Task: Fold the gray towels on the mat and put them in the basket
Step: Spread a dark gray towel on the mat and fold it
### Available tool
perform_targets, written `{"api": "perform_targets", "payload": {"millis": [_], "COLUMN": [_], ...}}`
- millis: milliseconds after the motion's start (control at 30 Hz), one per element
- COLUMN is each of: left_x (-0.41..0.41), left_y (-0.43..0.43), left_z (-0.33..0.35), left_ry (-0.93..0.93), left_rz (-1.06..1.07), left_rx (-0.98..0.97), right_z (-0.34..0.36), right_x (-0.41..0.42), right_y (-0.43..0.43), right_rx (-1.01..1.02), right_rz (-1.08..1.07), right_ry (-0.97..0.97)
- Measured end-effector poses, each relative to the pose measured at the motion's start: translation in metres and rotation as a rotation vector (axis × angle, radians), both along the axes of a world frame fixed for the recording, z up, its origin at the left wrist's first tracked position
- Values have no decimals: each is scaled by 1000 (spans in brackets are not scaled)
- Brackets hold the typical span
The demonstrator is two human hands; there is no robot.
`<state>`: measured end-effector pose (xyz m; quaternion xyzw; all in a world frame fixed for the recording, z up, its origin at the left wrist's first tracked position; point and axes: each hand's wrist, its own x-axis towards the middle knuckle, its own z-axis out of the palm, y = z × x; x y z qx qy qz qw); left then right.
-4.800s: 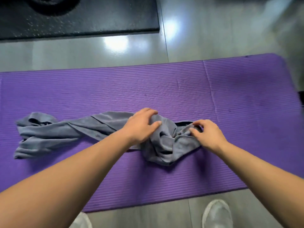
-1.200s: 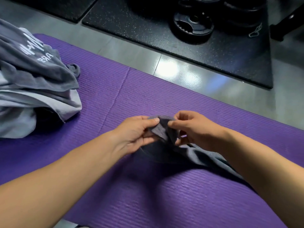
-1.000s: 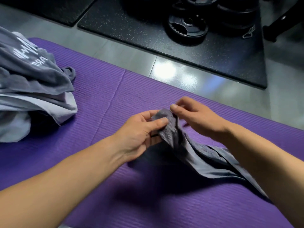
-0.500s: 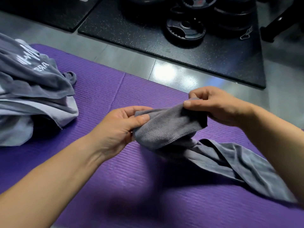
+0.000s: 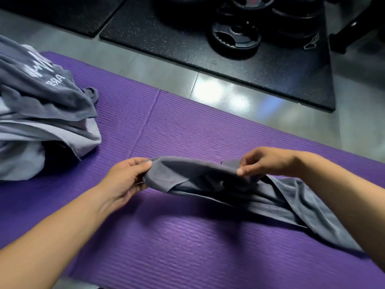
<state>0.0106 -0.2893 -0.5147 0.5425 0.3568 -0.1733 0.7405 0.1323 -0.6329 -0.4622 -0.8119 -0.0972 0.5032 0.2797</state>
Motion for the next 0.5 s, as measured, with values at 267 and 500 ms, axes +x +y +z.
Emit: {"api": "perform_targets", "payload": {"millis": [267,500], "left_x": [-19,-19], "left_y": [11,29], "left_z": [-27,-31], "left_ry": [71,34], "left_rz": [94,166], "left_rx": [106,22], "right_z": [-40,-9], "right_x": [-4,14], "right_y": [7,13], "right_rx": [-242,380], "right_rz": [163,-539], "right_ry": [-491,-64]}}
